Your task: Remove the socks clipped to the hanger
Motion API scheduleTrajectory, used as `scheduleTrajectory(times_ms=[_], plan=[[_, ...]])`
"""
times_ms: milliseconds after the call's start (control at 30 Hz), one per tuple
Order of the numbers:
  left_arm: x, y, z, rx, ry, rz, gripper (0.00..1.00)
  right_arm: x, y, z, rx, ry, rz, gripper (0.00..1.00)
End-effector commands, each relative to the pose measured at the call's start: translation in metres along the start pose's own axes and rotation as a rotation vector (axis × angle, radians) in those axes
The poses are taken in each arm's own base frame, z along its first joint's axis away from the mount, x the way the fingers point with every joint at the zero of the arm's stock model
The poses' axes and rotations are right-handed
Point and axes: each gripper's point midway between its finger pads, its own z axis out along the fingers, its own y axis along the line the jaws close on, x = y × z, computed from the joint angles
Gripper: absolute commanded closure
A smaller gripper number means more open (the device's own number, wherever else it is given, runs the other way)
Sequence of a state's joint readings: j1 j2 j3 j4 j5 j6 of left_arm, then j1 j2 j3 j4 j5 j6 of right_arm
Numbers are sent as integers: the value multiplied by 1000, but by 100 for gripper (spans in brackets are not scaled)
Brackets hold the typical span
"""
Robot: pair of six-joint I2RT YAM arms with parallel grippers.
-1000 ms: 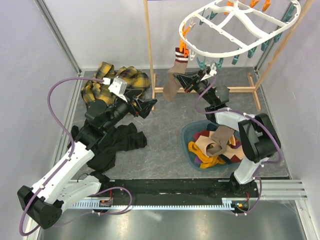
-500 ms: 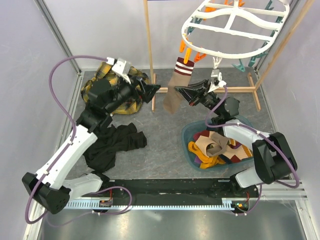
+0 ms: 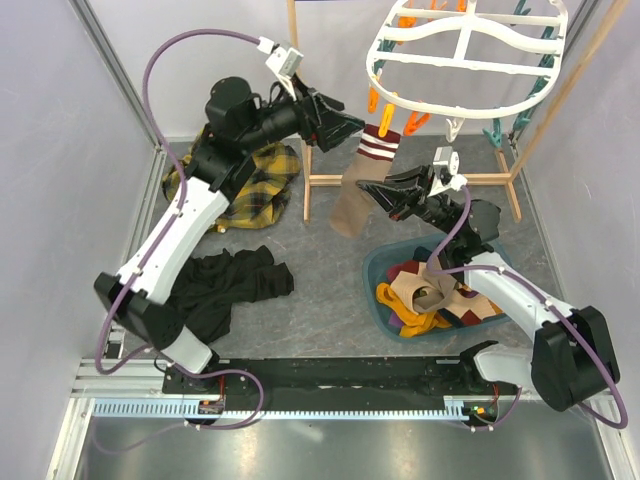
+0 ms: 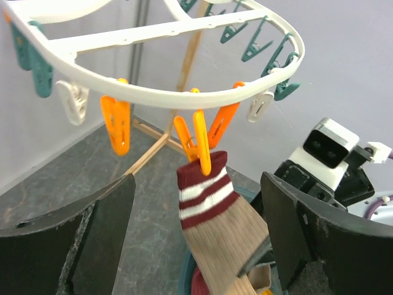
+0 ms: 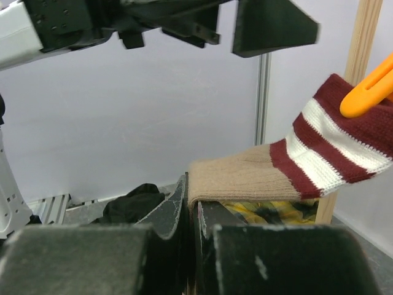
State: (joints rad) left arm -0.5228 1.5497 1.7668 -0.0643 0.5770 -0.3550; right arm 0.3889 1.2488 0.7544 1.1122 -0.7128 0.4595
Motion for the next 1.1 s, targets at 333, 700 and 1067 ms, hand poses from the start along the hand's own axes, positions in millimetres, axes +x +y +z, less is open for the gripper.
scheduleTrajectory(times_ms=[333, 700, 1067], plan=[[3, 3, 47, 130, 20, -84, 16, 4, 7, -1, -61, 92, -37, 87], [6, 10, 68, 166, 27, -103, 16, 3, 9, 0, -73, 97, -52, 87], [12, 6, 80, 220, 43, -126, 22, 1, 10, -1, -74, 104, -67, 87]])
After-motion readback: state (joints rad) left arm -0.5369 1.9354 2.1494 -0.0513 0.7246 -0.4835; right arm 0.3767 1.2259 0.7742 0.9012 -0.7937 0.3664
